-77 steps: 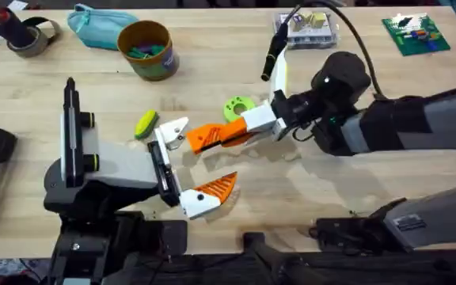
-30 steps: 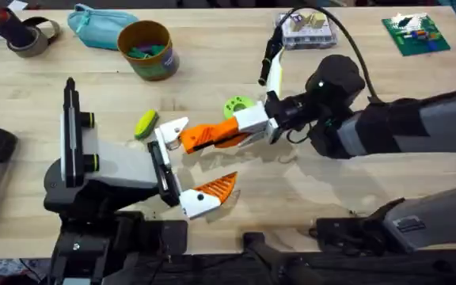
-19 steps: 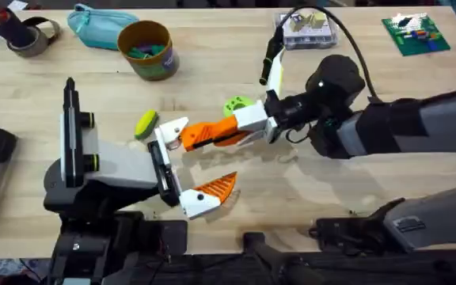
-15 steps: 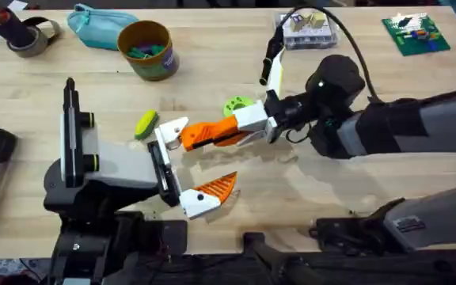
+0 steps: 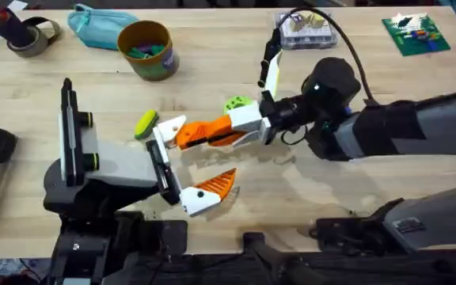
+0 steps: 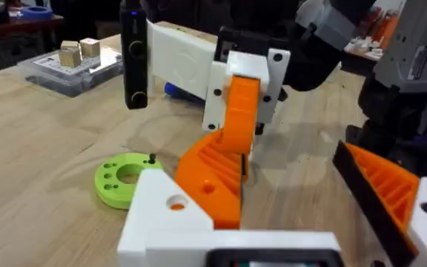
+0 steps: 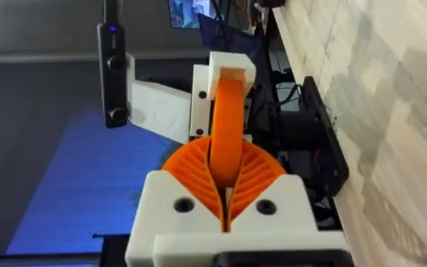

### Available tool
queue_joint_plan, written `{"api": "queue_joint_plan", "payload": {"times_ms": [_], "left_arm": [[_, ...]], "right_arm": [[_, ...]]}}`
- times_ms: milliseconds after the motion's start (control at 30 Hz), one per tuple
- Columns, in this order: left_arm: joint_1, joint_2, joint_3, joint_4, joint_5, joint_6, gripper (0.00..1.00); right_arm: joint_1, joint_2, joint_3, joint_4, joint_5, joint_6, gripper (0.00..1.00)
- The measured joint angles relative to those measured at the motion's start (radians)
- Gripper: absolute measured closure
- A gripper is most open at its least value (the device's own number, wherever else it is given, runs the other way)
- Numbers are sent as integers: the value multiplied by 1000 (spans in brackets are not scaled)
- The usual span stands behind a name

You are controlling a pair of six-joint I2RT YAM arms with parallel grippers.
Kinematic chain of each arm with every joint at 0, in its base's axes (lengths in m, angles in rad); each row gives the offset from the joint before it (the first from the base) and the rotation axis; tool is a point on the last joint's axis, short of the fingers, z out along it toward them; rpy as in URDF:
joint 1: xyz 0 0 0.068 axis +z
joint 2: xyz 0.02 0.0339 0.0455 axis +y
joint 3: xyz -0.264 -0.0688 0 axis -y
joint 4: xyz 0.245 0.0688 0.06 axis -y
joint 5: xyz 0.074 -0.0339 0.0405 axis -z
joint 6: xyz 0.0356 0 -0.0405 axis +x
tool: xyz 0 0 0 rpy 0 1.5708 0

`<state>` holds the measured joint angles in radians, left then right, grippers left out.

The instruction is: Pick up the gripper from the table and insert it into the empty holder that is missing its gripper. Then pick up a screw, insert it into the mounting hole, and use the screwdriver to tighten it. Finally, clean up the table by picking up the vegetable and placing it into the bucket.

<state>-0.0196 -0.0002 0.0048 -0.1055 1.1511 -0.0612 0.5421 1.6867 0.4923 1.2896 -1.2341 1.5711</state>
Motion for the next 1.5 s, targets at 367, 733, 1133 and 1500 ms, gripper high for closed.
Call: {"api": "queue_joint_plan", "payload": {"times_ms": [367, 733, 1133, 1500], "left_arm": [[2, 0, 0, 0, -19, 0, 17], [2, 0, 0, 1, -19, 0, 17], [2, 0, 0, 0, -26, 0, 17], [2, 0, 0, 0, -33, 0, 17]], "right_arm": [[12, 0, 0, -3, 57, -12, 988], [14, 0, 0, -3, 68, -32, 988], [29, 37, 32, -2, 65, -47, 987], [29, 41, 36, -2, 63, -56, 987]]}}
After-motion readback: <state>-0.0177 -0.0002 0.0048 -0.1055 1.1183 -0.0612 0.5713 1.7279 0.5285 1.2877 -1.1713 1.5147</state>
